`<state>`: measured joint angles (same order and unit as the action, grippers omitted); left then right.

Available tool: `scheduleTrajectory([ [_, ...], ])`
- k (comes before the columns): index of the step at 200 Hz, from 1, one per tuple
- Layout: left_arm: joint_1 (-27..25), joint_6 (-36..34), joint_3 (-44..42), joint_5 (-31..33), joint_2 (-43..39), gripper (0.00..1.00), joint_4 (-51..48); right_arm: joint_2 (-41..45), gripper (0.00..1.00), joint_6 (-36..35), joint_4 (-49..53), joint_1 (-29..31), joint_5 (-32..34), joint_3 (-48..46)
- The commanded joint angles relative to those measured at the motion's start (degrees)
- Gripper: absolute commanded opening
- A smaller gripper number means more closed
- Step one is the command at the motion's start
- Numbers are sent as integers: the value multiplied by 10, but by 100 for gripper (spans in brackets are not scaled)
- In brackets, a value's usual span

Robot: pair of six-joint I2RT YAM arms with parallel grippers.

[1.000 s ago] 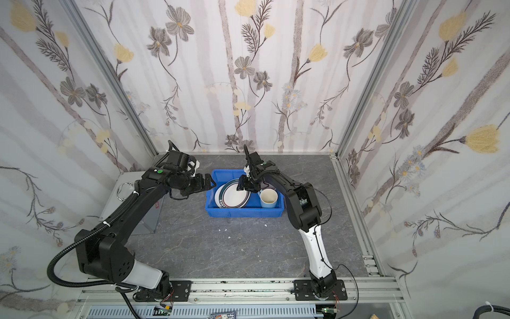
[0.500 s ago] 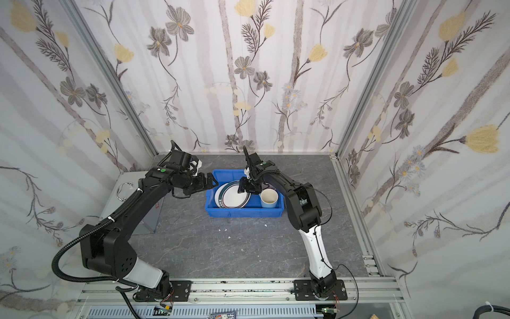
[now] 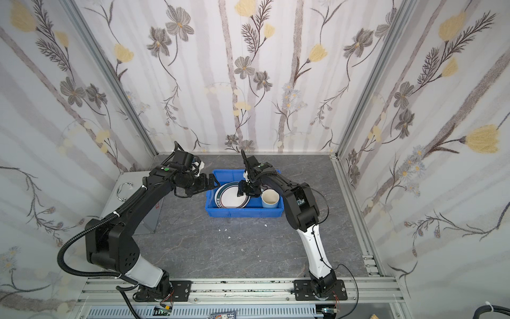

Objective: Place the mixed dishes into the plastic bin
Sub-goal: 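Release the rimmed plate in the bin and raise both grippers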

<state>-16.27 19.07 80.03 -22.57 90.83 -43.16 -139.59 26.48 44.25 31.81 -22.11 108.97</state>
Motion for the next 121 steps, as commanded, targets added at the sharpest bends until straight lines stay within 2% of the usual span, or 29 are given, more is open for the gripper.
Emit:
scheduleTrajectory([
  [1, 1, -13, 6, -11, 4, 100, 2, -7, 64, -8, -6, 0, 15, 5],
  [40, 1, -16, 3, -15, 7, 100, 1, -9, 68, -9, -7, 0, 16, 5],
  [121, 0, -17, -5, -15, 6, 100, 0, 24, 70, -7, 5, 9, 35, 5],
])
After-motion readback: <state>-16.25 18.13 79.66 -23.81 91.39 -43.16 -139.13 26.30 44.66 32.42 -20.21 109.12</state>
